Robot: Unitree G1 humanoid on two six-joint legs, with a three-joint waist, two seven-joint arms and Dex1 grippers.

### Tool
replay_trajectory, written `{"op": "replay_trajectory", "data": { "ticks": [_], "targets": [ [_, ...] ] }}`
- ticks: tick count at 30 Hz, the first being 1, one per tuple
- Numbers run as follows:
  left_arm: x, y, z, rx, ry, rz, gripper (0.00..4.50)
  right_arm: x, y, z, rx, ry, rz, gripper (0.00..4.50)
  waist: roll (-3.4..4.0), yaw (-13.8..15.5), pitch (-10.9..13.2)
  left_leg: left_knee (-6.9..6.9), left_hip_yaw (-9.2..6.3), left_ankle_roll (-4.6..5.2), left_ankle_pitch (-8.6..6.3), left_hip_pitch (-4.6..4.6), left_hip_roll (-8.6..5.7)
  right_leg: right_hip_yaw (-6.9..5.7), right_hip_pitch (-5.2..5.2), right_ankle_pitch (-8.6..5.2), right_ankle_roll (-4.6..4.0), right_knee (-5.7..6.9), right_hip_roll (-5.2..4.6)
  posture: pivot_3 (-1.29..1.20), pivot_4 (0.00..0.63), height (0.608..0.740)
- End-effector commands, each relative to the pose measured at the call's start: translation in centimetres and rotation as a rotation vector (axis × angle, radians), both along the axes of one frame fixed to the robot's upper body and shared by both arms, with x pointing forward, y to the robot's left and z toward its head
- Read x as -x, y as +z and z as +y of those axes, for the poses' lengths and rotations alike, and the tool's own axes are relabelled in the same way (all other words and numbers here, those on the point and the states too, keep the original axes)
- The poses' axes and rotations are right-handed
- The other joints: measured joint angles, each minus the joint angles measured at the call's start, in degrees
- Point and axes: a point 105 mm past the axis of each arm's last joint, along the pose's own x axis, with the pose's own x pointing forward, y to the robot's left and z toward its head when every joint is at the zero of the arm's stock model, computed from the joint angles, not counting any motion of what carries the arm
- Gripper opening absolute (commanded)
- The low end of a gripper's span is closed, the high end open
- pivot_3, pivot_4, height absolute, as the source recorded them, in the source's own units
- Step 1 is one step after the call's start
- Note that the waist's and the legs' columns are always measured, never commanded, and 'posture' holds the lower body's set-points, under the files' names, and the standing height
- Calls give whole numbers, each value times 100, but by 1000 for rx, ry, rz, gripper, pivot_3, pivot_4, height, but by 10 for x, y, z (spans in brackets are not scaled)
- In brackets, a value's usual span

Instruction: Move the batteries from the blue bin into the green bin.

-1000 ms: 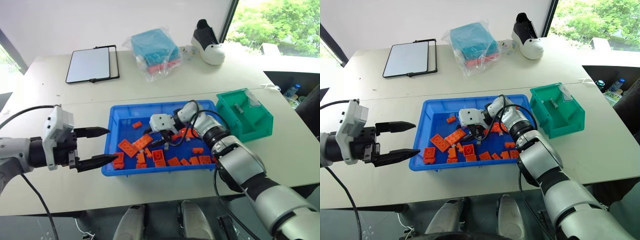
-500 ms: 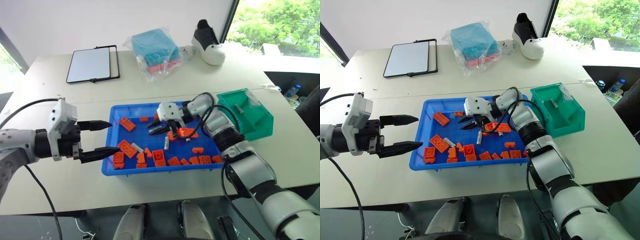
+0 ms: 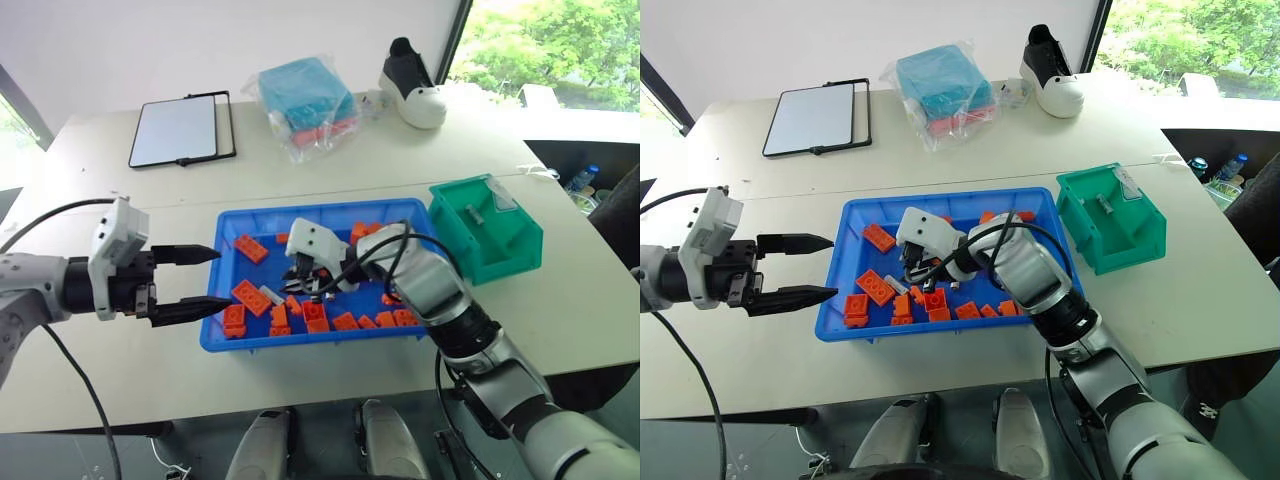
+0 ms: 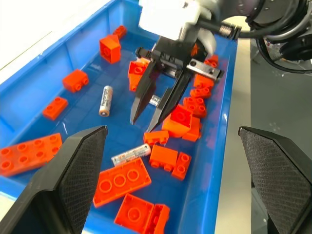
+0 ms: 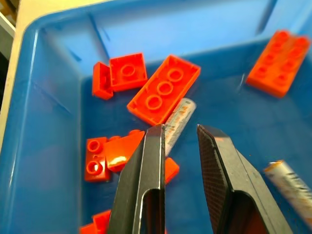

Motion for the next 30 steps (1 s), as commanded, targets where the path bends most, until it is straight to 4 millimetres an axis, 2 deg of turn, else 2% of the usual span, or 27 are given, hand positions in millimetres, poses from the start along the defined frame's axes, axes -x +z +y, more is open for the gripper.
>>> {"op": "replay_trajectory", "data": {
  "ticks": [1,6,7,10,14,20,22,26,30],
  "targets": [
    [-1,8,2,-22,-13,-38,4500,1,4,16,7,21,-18,1050,0,-1,0,0,0,0,0,0,0,0,0,0,0,0,0,0,150,731],
    [-2,10,1,-23,-9,-57,4500,-7,-7,24,39,18,-41,1050,-2,-3,-1,0,0,0,0,0,0,0,0,4,7,1,1,0,150,731],
    [-2,11,0,-22,-8,-61,4500,-10,-8,25,46,7,-47,1279,-2,-4,-1,0,0,0,0,0,-1,-1,0,5,10,1,1,0,150,731],
    [-1,11,0,-22,-6,-65,4500,-15,-13,25,64,1,-63,2331,-2,-4,-1,0,0,0,0,0,0,-2,-1,6,11,2,2,0,150,731],
    [1,12,-1,-19,-3,-69,4500,-12,-16,23,67,14,-49,4454,-3,-6,-1,-2,1,0,0,0,-1,-3,-3,9,16,2,3,0,150,731],
    [-2,16,-1,-7,8,-81,4500,-10,-23,13,89,25,-46,4488,-3,-8,-1,-3,1,0,0,0,0,-3,-5,9,16,3,5,0,150,731],
    [-3,16,-1,-8,9,-82,4500,-10,-17,12,56,8,-18,4488,-3,-5,-1,-2,2,0,0,0,0,-3,-4,9,17,2,5,0,150,731],
    [-6,14,0,-11,8,-82,4500,-8,12,18,-29,-5,17,4488,-4,-5,0,-2,2,0,0,0,1,-2,-5,9,16,3,5,0,150,731],
    [-9,14,-2,-10,1,-87,4500,-3,30,22,-70,-11,46,4488,-4,-10,0,-3,2,0,0,0,1,-1,-7,9,17,4,5,0,150,731]
  ]
}}
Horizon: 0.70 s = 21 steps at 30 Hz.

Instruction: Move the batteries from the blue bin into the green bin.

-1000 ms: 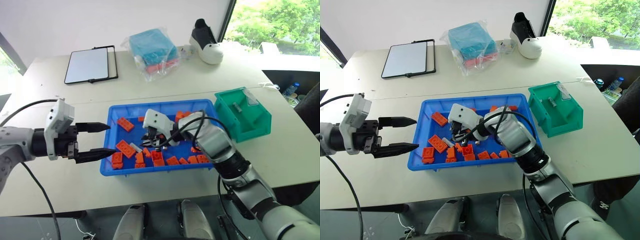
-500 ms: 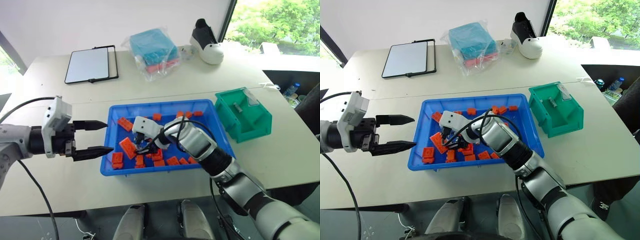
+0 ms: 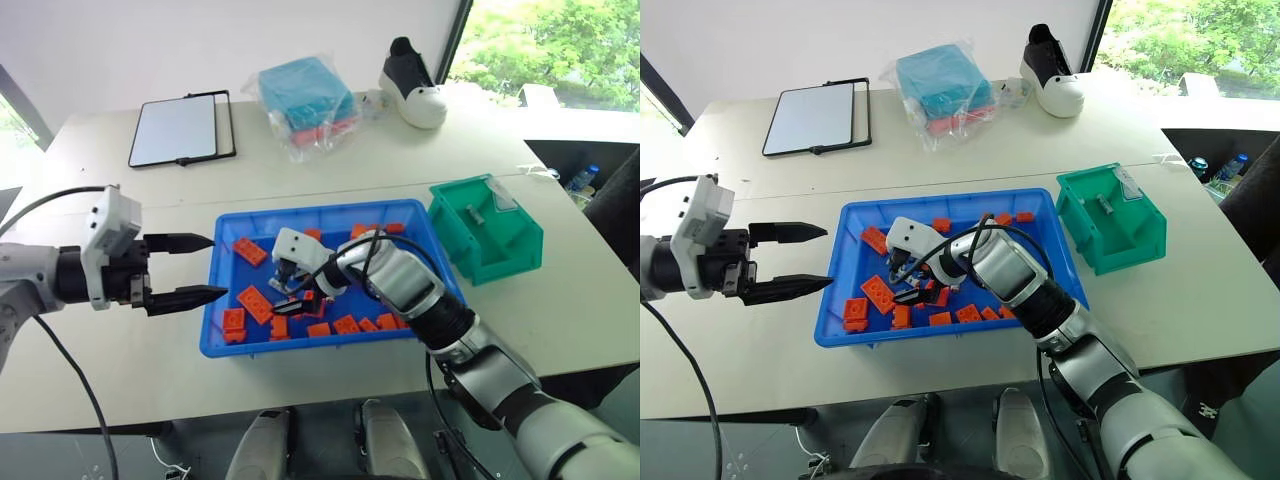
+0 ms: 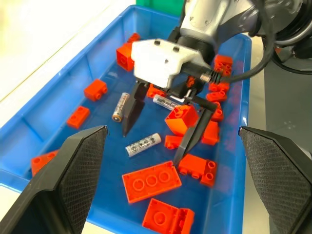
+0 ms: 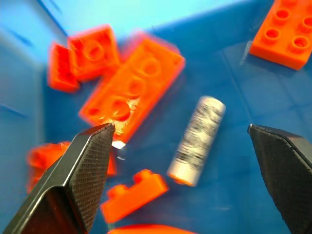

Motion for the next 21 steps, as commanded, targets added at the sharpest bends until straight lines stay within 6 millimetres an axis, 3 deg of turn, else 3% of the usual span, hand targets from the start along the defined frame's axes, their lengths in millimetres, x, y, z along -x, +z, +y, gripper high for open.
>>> {"op": "replay_trajectory", "data": {
  "ticks": [1,13,21],
  "targets": [
    [-2,4,-3,-2,-18,-34,4500,6,29,9,-66,30,-36,4488,0,5,0,0,0,0,0,0,0,0,0,0,0,0,0,0,150,731],
    [-1,7,-8,-3,-36,-43,4500,-22,-8,-18,41,-60,-80,4488,-8,8,1,0,1,0,0,-1,-1,0,1,0,0,-1,-1,0,150,731],
    [-1,9,-6,-3,-32,-48,4500,-25,-32,-25,86,-66,-76,4488,-12,7,-1,1,3,0,0,0,1,0,3,0,0,0,0,0,150,731]
  ]
}}
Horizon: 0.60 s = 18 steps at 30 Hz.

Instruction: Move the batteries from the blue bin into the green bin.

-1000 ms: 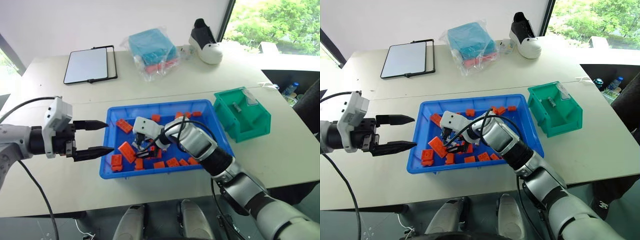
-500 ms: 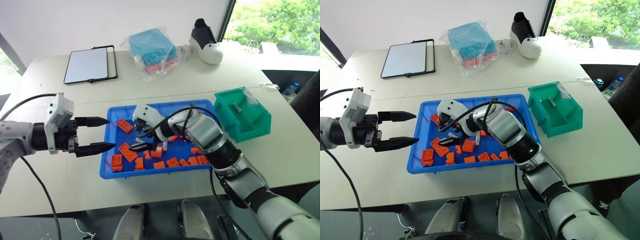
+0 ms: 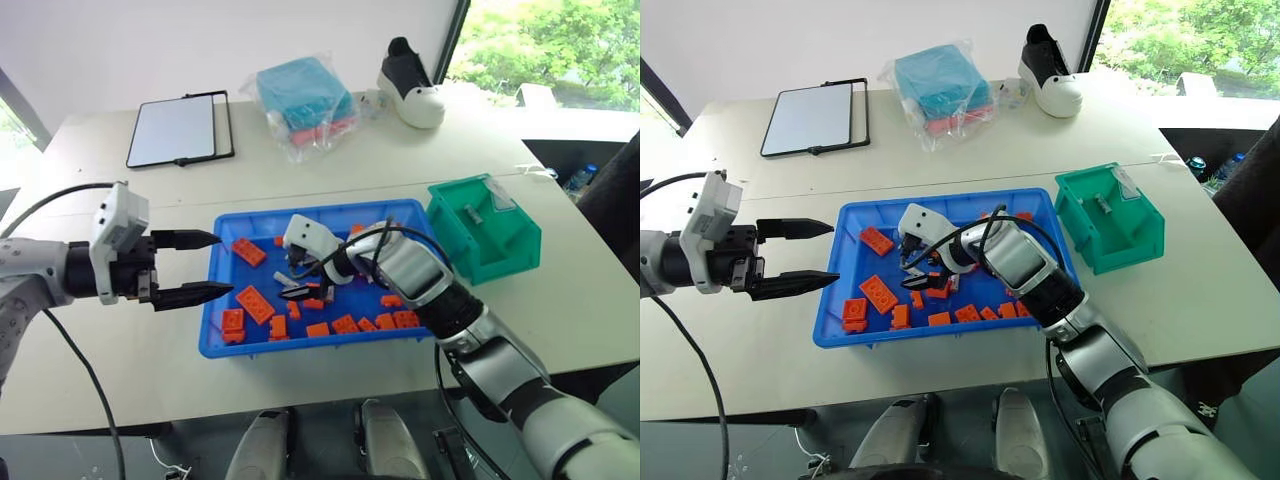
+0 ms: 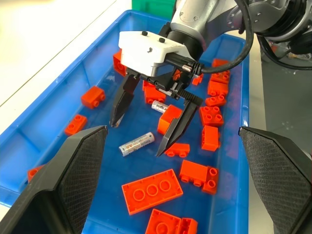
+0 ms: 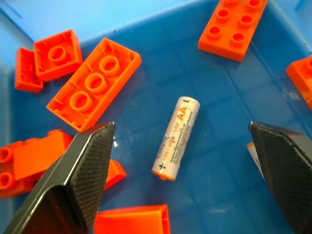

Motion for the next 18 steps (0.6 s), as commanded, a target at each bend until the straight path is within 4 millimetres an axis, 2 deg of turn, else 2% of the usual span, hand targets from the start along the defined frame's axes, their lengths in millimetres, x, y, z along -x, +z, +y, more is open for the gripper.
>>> {"op": "replay_trajectory", "data": {
  "ticks": [1,7,18],
  "targets": [
    [2,8,-1,-8,-11,-37,4500,3,-16,-2,41,0,16,4488,-1,0,-1,0,0,0,0,0,0,0,0,0,0,0,0,0,150,731],
    [1,9,-1,-8,-13,-38,4500,3,-8,6,24,12,-42,4488,-2,7,-1,1,0,0,0,0,0,0,1,0,0,0,0,0,150,731],
    [-2,11,-3,0,-20,-45,4500,7,-28,-6,102,28,-63,4488,-5,12,-3,1,-1,0,0,1,-1,0,3,0,0,-1,0,0,150,731]
  ]
}}
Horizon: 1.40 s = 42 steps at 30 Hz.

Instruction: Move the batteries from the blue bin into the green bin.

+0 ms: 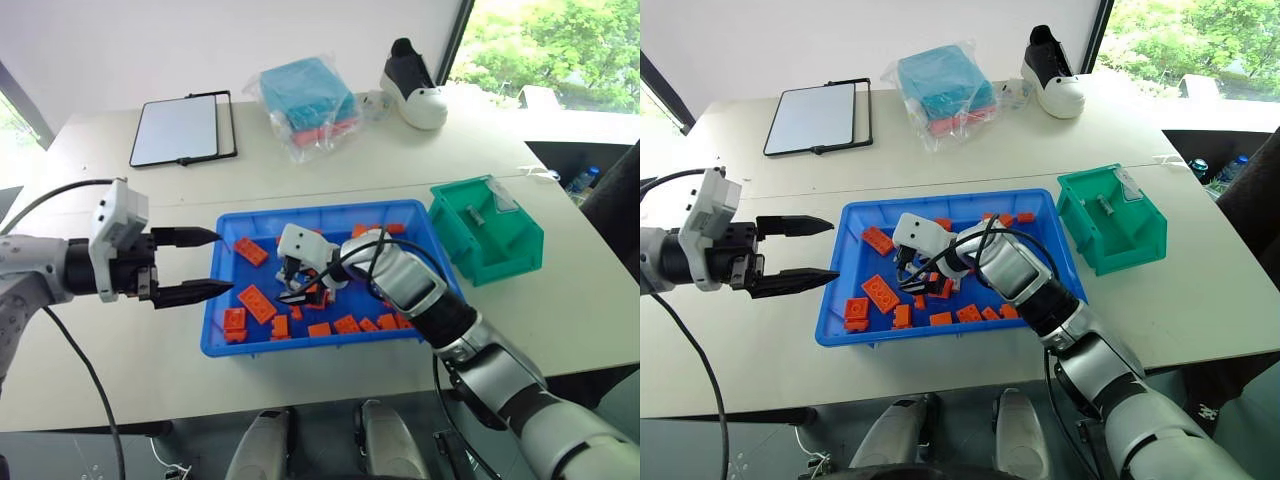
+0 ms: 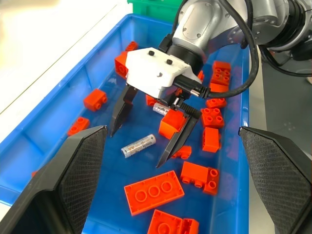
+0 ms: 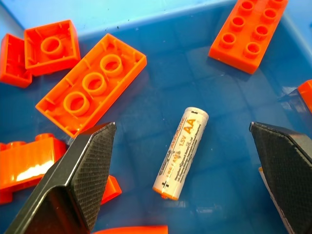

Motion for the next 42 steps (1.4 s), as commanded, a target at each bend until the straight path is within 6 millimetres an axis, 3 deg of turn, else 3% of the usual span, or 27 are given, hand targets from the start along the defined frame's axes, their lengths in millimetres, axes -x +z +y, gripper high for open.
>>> {"op": "replay_trajectory", "data": {
  "ticks": [1,5,7,13,21,24,31,36,38,42],
  "targets": [
    [0,7,0,0,-6,-30,4500,4,-21,-11,78,-10,25,4488,-1,-2,0,0,0,0,0,1,0,0,0,0,0,0,0,0,150,731],
    [-1,8,-1,1,-6,-35,4500,2,-25,-15,112,-9,-1,4488,-3,2,-2,0,0,0,0,1,0,0,2,0,0,0,0,0,150,731],
    [-2,8,0,2,-6,-35,4500,-1,-20,-18,152,17,-75,4247,-3,6,-2,0,0,0,0,2,0,0,3,0,0,-1,0,0,150,731],
    [-4,8,0,7,-3,-42,4500,-5,-8,-16,204,52,-153,4241,-4,21,-2,4,-1,0,0,3,-1,0,7,-6,-10,-1,0,0,150,731],
    [-6,6,2,5,-10,-51,4500,13,-4,-5,125,19,66,4241,-7,7,-1,3,-3,0,0,3,1,0,4,-4,-6,2,1,0,150,731],
    [-7,6,3,6,-10,-56,4500,16,-10,-9,150,31,79,3494,-7,0,-1,3,-2,0,0,3,0,0,4,-4,-7,1,1,0,150,731],
    [-7,3,4,5,-11,-58,4500,14,-18,-12,155,10,100,133,-7,-3,-2,3,-2,0,0,3,0,0,4,-5,-8,1,0,0,150,731],
    [-6,2,5,6,-15,-53,4500,13,-10,-13,133,11,83,25,-7,-3,-2,3,-2,0,0,3,1,0,3,-3,-5,1,0,0,150,731],
    [-6,1,4,9,-21,-44,4500,16,9,-12,68,4,87,25,-7,-2,0,2,-2,0,0,3,0,0,3,-3,-5,1,0,0,150,731],
    [-5,-3,2,18,-33,-26,4500,20,73,-30,-106,-72,26,25,-10,32,10,9,-4,0,0,-20,0,0,-18,-2,-3,1,-1,0,150,731]
  ]
}}
